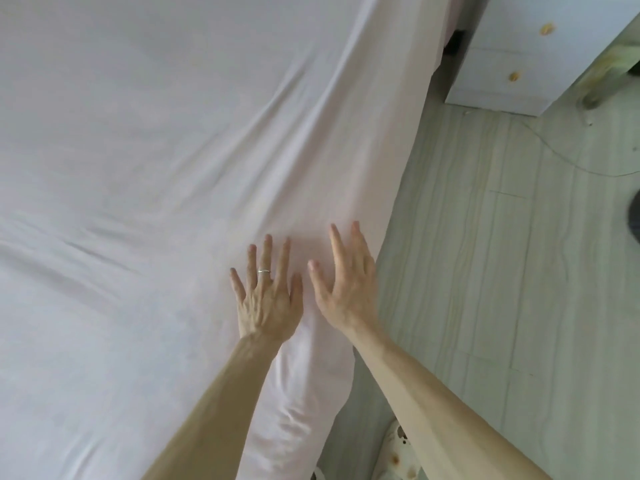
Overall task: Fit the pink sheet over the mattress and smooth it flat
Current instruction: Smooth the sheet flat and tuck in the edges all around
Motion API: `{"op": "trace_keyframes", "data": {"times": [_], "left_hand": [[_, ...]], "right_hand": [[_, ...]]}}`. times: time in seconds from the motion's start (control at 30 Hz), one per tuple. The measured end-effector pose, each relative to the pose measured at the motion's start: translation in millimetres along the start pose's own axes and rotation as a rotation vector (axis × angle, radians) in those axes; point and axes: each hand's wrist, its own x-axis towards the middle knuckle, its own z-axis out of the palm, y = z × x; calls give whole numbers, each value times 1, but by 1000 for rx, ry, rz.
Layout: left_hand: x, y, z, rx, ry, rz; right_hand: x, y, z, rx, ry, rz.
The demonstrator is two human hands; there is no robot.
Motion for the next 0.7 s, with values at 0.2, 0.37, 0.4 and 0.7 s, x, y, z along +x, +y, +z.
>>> {"op": "trace_keyframes", "data": {"times": [0.2,0.37,0.4,0.7], "left_hand": [[31,0,-27,80,-84,-101],[88,22,-51,83,19,-60],[106,24,-52,74,45,-38],[208,24,-43,-18,190,43]], "right_hand": [[21,17,-19,-63,-421,536],[81,8,-41,368,-168,706],[106,9,-40,482,-126,806],[185,51,-26,545,76,1126]]}}
